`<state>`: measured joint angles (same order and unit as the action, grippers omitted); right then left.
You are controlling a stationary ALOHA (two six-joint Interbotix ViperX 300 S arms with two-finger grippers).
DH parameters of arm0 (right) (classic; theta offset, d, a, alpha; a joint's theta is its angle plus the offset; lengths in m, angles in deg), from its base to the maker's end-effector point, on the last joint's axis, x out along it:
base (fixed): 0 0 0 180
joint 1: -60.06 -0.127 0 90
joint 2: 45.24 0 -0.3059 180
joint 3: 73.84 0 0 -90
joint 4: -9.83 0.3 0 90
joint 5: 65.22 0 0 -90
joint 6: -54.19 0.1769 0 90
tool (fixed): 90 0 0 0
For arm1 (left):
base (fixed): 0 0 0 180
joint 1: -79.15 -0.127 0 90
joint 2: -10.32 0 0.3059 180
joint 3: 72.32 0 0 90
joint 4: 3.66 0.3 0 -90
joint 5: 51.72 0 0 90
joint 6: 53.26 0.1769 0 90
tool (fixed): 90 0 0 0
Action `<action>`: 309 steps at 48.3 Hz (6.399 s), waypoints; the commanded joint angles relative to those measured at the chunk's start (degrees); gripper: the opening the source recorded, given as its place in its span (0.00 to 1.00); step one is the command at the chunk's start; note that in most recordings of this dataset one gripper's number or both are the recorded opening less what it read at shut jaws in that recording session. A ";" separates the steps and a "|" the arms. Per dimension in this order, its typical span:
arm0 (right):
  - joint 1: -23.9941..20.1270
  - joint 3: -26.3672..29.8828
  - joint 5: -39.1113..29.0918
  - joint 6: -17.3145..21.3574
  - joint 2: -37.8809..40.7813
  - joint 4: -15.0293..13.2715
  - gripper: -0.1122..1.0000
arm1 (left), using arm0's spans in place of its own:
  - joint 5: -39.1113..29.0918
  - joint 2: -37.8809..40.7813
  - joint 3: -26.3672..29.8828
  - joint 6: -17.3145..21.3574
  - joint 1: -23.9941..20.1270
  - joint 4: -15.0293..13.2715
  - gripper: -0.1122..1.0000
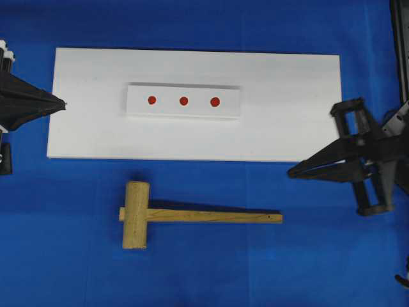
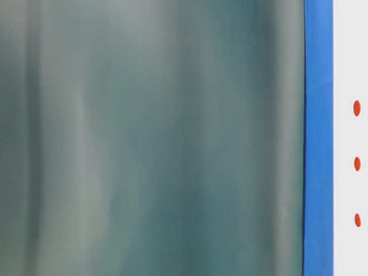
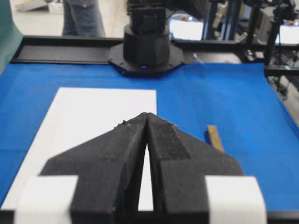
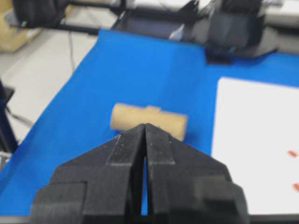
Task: Hit the mark with a hammer.
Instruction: 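Move the right gripper to the wooden mallet handle and grasp it, then lift the mallet with the right gripper and carry it over the red dots, then move the left gripper to the mallet head and grasp it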
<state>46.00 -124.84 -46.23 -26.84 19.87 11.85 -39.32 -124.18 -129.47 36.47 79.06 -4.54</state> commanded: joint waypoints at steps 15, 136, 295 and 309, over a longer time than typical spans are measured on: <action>-3.16 9.93 2.90 2.90 20.74 6.15 0.50 | 0.35 0.26 0.26 -0.09 0.00 -0.09 0.10; -0.44 26.63 -3.78 -12.13 34.98 22.06 0.18 | -0.09 -0.53 -2.29 -0.44 0.00 -0.18 0.10; 14.68 26.02 9.14 -72.33 31.38 20.30 0.18 | 17.05 23.99 5.10 -21.01 -4.83 -0.70 0.95; 15.03 26.10 8.96 -72.25 31.38 20.39 0.18 | 17.40 25.84 6.42 -21.97 -5.10 -0.70 0.94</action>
<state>60.76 -99.97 -38.06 -99.35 53.27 32.07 -22.63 -97.99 -124.37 14.94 74.14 -5.24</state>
